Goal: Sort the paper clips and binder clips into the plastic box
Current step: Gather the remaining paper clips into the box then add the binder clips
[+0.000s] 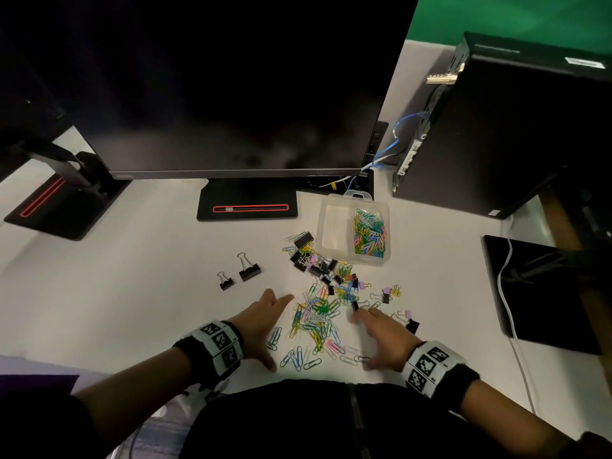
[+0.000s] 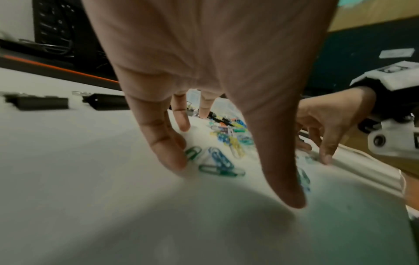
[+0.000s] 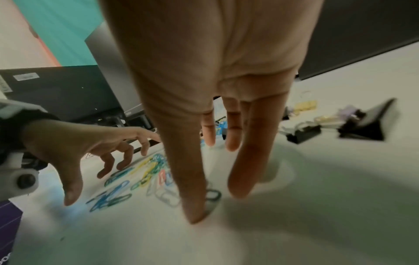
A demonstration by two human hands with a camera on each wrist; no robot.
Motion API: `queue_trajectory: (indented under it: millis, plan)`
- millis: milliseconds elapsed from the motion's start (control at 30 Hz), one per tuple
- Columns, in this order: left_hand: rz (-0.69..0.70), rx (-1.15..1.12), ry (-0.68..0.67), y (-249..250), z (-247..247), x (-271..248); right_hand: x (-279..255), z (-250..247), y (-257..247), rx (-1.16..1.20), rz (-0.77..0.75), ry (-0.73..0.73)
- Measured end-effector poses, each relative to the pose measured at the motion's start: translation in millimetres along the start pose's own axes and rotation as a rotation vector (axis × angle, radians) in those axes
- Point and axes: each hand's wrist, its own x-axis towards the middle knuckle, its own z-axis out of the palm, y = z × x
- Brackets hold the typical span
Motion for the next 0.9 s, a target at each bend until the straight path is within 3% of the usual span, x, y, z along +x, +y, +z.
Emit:
queue_trajectory:
  millis: [133,300,433,533,733,900]
  plan:
    - [-0.024,-0.082,0.044,-1,4,-2,4,8,6,0.046,0.028,0.014]
    - [-0.021,-0.207,0.129,20,7,17,24,8,-17,0.22,-0.074,0.027]
    - [0.008,-0.282,0.157,29,5,31,38,5,-32,0.389,-0.043,0.16]
    - [0.017,-0.259,0.17,27,2,28,39,-7,-33,0.207,-0.103,0.232]
    - [0.042,0.174,0.046,20,20,17,43,-16,-38,-0.013,-0.245,0.041]
    - [-0.051,0.008,0.159,18,16,30,53,-2,-45,-0.013,-0.23,0.066]
